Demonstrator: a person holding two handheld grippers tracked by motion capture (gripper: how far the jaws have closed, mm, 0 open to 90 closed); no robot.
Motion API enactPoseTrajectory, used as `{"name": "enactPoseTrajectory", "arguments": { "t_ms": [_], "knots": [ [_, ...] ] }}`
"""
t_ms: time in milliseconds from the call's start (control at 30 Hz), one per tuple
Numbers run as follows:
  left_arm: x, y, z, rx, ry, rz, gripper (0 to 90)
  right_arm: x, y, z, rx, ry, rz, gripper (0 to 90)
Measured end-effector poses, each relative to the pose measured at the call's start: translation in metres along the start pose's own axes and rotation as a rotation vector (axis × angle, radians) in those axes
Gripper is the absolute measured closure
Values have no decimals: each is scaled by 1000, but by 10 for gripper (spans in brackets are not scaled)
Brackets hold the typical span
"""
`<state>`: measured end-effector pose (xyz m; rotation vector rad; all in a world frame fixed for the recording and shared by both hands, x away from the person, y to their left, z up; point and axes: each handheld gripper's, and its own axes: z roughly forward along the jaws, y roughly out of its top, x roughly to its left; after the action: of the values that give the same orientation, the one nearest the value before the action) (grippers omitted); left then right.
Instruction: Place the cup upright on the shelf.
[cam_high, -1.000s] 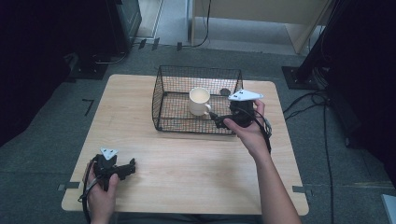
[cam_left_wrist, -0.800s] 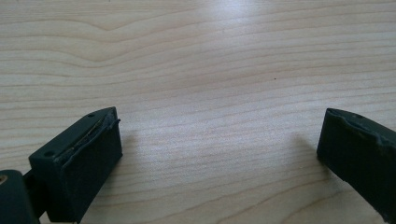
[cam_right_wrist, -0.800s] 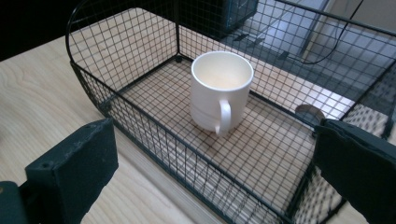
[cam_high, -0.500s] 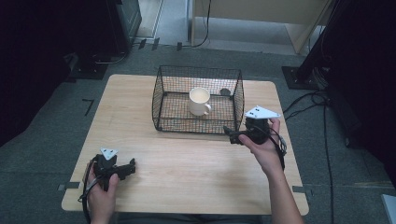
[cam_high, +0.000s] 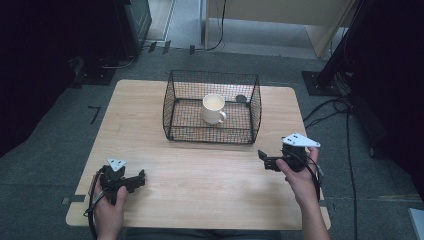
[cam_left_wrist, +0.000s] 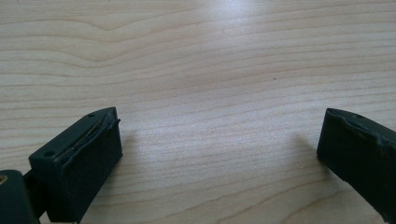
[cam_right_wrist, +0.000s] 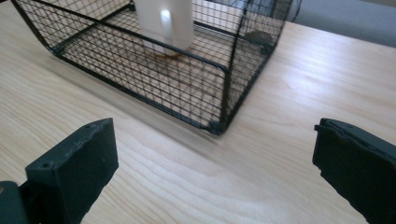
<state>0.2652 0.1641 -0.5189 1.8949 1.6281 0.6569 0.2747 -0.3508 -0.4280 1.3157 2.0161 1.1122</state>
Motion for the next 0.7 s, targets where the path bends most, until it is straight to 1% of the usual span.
{"name": "enactPoseTrajectory", "arguments": {
  "t_ms": [133, 200, 233, 300, 500, 567, 700],
  "knots": [
    [0, 0, 0, 0, 0, 0, 0, -6, -17, -4, 22, -17, 6, 3],
    [0, 0, 0, 0, 0, 0, 0, -9, -26, -5, 35, -34, 20, 3],
    [0, 0, 0, 0, 0, 0, 0, -12, -31, -6, 38, -36, 28, 3],
    [0, 0, 0, 0, 0, 0, 0, -17, -42, -7, 46, -36, 61, 3],
    [0, 0, 0, 0, 0, 0, 0, -31, -74, -9, 96, -80, 111, 3],
    [0, 0, 0, 0, 0, -1, 0, -35, -84, -10, 118, -110, 116, 3],
    [0, 0, 0, 0, 0, -1, 0, -40, -100, -15, 148, -129, 126, 3]
  ]
}}
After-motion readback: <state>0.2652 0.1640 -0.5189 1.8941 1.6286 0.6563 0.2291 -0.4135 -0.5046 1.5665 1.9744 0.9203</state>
